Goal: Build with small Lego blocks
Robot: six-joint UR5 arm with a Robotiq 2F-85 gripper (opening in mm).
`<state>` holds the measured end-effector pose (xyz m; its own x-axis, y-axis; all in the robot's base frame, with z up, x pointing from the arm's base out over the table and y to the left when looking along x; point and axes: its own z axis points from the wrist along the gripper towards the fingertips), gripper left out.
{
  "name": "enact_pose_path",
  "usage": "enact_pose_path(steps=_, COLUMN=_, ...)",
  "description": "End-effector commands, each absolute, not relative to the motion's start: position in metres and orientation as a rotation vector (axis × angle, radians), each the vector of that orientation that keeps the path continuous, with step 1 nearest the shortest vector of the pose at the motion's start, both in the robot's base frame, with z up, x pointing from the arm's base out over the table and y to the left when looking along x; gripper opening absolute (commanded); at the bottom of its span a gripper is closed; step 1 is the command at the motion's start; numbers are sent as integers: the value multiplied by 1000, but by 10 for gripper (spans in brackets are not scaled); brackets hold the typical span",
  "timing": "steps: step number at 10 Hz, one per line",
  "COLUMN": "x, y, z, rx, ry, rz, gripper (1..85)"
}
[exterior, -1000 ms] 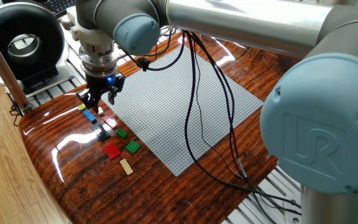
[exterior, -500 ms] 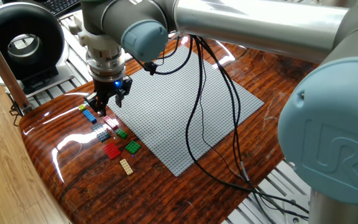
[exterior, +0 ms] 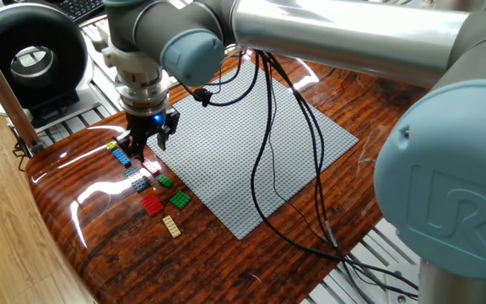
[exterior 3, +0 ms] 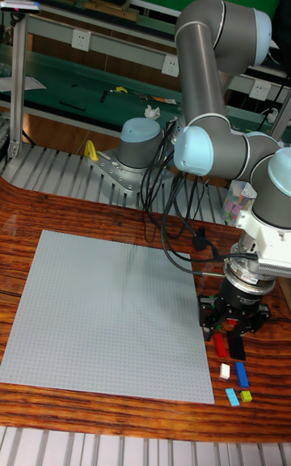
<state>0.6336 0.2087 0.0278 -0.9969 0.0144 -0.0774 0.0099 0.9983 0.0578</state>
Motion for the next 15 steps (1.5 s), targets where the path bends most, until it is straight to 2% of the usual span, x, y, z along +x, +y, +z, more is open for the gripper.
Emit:
enact_pose_path(steps=1, x=626, y=190, z=35, rx=11, ry=3097, rz=42, gripper=453)
enact_pose_path(steps=12, x=617, y=194, z=35, rx=-78, ry=3132, rz=66, gripper=450)
enact_pose_path(steps=15, x=621, y=203, z=35, rx=-65, ry=3115, rz=120, gripper=457)
